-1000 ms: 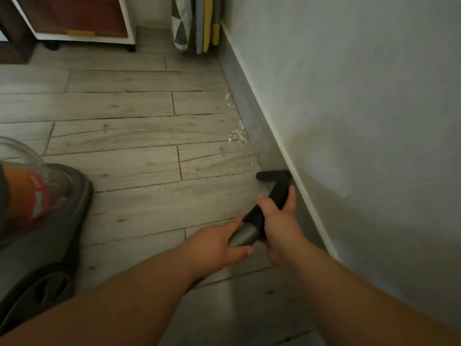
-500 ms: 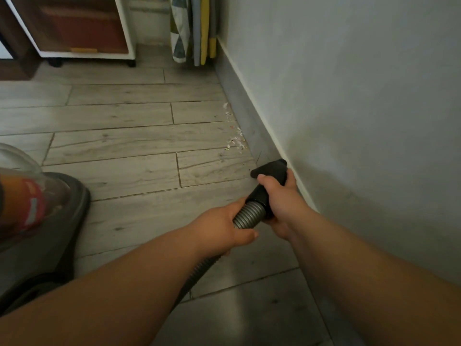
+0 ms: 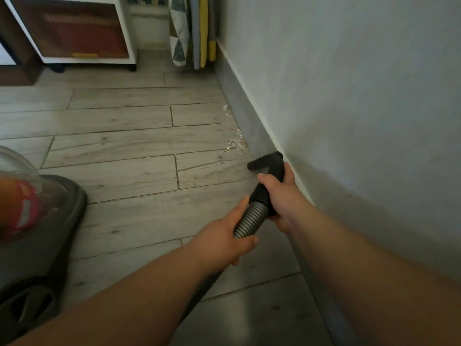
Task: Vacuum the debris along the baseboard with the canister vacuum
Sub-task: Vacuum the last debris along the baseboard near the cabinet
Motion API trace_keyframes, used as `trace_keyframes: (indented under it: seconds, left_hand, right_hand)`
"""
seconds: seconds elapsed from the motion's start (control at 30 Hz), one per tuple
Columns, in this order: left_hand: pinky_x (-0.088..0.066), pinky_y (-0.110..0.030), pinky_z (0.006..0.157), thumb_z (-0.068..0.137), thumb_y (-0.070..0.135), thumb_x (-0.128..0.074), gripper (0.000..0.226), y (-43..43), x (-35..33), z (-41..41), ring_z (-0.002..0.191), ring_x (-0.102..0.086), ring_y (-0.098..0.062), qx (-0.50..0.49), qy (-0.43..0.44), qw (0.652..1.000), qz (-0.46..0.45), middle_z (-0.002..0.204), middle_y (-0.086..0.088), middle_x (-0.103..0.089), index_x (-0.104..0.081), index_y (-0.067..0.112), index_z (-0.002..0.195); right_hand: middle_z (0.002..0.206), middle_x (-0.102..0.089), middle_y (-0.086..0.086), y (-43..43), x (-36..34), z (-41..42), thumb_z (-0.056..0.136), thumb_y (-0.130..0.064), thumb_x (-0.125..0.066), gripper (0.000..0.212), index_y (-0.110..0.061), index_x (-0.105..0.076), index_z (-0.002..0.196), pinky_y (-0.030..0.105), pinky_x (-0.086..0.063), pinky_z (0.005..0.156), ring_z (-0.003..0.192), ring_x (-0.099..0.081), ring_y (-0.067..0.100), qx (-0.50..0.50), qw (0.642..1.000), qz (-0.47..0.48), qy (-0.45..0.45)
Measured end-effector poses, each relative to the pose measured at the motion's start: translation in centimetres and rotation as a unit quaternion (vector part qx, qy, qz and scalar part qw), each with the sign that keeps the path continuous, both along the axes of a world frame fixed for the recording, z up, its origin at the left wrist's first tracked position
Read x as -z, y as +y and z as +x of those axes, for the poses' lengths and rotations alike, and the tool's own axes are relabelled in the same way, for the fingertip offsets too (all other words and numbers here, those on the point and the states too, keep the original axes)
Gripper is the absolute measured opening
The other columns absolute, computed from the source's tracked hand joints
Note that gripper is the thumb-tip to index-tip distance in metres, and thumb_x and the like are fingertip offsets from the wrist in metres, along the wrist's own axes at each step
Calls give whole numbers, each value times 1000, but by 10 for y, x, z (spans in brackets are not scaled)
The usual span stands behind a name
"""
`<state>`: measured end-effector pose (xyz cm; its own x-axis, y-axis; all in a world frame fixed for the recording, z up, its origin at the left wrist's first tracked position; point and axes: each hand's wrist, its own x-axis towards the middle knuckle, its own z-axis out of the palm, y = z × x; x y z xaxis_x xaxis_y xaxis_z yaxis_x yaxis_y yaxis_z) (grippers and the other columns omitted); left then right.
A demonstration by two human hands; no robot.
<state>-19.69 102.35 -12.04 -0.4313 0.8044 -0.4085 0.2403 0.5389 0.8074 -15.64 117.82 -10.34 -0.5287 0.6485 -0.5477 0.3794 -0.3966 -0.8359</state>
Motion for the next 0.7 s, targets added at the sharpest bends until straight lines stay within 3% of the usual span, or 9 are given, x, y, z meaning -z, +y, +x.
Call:
trace_keyframes:
  seconds: [0.17,0.3,0.47,0.7]
  left_hand:
    - [-55,-18,58,89,42,-60,87,3,-2,2,66,-68,-12,-7,11,1000,-5,110,5,-57,6,58,143]
    - [-59,-27,66,88,42,-62,89,5,-8,-3,68,-70,-16,13,5,1000,-14,111,2,-59,6,60,142]
    - [-56,-21,62,87,40,-64,89,-3,-18,-13,63,-66,-9,80,-20,996,-29,101,5,-58,4,61,141]
    - [-52,-17,59,87,40,-65,89,-26,-13,-4,60,-64,-5,110,-46,992,-27,89,7,-61,5,65,138]
  right_hand:
    - [112,-56,9,3,-2,-5,93,-28,-63,82,-53,-9,149,44,-59,67,89,-65,31,-22,1000,-5,-4]
    - [110,-56,10,5,-3,-4,92,-30,-62,79,-53,-13,149,42,-58,67,86,-64,30,-26,1000,-10,-3]
    - [107,-56,7,-8,-3,15,94,-28,-58,71,-45,-19,150,33,-53,54,79,-63,25,40,999,25,-7]
    - [105,-56,5,-29,0,35,95,-26,-57,71,-46,-16,150,35,-55,57,83,-62,25,38,999,34,-16]
